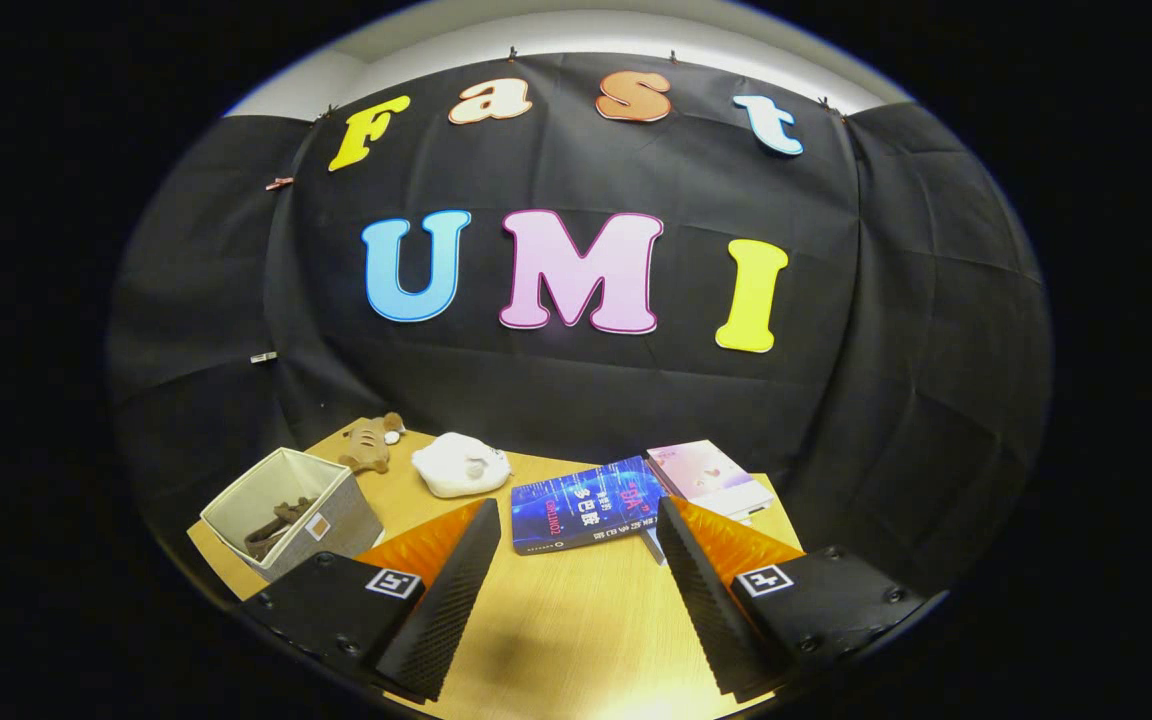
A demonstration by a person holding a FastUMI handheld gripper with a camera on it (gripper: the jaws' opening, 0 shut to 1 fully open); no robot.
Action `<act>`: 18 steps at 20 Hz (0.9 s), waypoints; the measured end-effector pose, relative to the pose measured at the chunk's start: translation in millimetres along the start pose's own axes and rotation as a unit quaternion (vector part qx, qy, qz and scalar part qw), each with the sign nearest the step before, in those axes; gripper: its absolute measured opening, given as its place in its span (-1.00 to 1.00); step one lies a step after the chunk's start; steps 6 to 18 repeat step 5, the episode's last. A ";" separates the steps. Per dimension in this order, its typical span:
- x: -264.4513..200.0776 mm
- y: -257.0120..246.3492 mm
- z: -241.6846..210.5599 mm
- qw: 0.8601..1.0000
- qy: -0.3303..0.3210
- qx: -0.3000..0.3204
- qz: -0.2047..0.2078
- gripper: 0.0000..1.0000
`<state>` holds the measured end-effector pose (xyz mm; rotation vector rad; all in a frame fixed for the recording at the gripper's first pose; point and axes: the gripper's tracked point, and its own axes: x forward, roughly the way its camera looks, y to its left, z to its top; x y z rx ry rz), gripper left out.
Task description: Open the storage box then place both shoes into the box .Put the left shoe in first, then the right shoe, with the right side of both shoes facing outward in a uniform manner.
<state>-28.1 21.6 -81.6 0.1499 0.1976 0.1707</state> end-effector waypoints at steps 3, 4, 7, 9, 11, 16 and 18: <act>2.3 -5.0 0.8 1.000 0.001 -0.001 0.000 0.96; 2.9 -6.8 -0.1 1.000 0.001 0.000 -0.001 0.96; 4.0 -8.0 -1.6 1.000 0.003 0.000 0.000 0.96; 4.0 -8.0 -1.6 1.000 0.003 0.000 0.000 0.96; 4.0 -8.0 -1.6 1.000 0.003 0.000 0.000 0.96; 4.0 -8.0 -1.6 1.000 0.003 0.000 0.000 0.96; 4.0 -8.0 -1.6 1.000 0.003 0.000 0.000 0.96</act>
